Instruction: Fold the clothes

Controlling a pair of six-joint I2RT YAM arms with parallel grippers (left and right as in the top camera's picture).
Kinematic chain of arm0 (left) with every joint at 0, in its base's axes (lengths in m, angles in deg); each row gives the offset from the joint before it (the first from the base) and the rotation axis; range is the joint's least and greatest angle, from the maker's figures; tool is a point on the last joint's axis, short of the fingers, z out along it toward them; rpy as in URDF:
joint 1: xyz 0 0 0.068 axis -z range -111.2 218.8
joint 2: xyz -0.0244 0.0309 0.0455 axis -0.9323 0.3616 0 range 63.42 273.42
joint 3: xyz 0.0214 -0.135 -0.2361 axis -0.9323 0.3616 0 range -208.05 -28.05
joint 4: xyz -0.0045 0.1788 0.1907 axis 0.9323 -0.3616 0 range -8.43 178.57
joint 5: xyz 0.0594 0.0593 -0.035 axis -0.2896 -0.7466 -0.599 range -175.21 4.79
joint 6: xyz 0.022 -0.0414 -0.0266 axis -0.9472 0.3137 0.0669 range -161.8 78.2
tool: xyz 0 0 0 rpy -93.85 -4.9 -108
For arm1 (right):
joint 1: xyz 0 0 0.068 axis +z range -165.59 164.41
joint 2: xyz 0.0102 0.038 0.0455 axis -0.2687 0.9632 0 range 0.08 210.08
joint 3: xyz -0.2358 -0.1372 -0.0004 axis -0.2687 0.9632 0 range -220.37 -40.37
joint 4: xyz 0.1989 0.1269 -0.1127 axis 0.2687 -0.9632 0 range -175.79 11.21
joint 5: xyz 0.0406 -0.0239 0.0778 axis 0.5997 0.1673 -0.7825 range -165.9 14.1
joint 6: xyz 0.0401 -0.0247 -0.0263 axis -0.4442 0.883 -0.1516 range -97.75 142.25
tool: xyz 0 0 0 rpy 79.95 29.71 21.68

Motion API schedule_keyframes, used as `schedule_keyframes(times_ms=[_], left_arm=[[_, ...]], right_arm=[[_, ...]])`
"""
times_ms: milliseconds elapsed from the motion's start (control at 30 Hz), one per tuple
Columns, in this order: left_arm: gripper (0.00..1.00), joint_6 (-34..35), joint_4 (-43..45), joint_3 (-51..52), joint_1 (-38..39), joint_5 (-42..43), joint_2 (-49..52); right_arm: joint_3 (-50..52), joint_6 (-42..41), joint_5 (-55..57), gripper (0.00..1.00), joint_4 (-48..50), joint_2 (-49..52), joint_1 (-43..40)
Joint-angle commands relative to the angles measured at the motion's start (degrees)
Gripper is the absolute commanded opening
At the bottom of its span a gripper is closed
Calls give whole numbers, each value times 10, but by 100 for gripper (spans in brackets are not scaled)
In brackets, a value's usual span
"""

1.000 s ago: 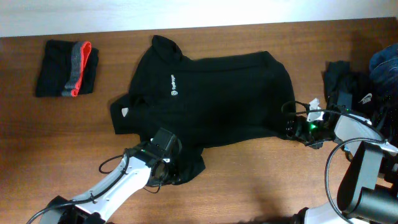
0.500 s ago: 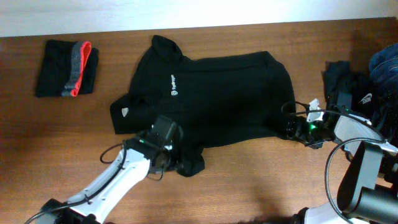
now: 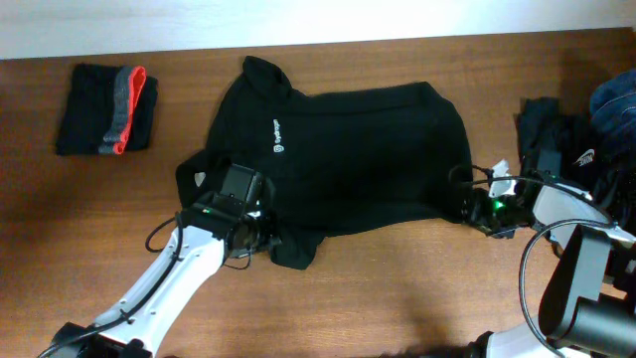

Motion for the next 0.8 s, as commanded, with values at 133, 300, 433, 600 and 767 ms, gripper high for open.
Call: schedule_keyframes(times_ms=[133, 300, 433, 600, 767], left_arm=[[1, -9, 4, -9, -4, 69, -11], [1, -9, 4, -9, -4, 94, -11], [1, -9, 4, -19, -4, 113, -12], [1, -9, 4, -46, -6, 114, -20], [1, -9, 10, -61, -28, 107, -27]], right_arm=[[-20, -32, -36, 4, -10, 6, -4], [-55, -31, -38, 4, -38, 6, -4], [-75, -31, -47, 4, -50, 6, -4], [-86, -47, -72, 4, -45, 6, -4], [-90, -58, -72, 4, -41, 6, -4]])
